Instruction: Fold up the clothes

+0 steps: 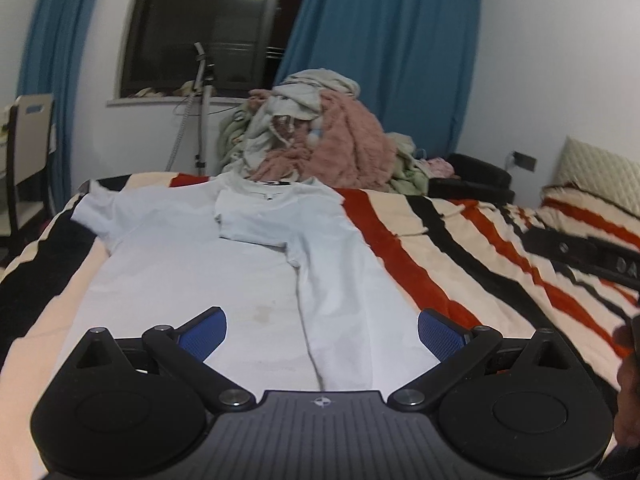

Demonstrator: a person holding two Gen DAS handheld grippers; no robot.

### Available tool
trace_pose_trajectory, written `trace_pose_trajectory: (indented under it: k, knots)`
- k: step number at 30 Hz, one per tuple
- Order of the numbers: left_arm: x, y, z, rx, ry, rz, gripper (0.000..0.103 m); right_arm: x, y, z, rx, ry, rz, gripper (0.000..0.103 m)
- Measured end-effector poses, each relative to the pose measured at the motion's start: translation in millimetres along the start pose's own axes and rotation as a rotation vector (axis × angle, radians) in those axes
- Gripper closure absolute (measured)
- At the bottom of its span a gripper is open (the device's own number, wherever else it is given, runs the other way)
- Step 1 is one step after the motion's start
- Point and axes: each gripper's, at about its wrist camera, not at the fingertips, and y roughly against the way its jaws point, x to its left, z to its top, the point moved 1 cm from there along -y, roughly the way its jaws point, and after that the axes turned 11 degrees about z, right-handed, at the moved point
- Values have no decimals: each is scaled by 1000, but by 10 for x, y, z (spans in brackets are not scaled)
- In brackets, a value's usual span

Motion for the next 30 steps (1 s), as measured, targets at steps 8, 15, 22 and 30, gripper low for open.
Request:
trace_pose_trajectory:
  k: [8, 15, 22, 30]
  knots:
    - [163, 78, 76, -24, 26, 46, 0, 3, 4, -1, 6, -7, -2, 13]
    - [273, 205, 173, -58, 40, 60, 0, 29, -6, -26, 15, 7, -14, 13]
    - [645, 355, 456, -68, 104, 116, 0, 23, -193, -82, 99, -32, 41, 14]
    - [1432, 333, 508, -106, 233, 352, 0, 601, -1381, -139, 240, 96, 200, 27]
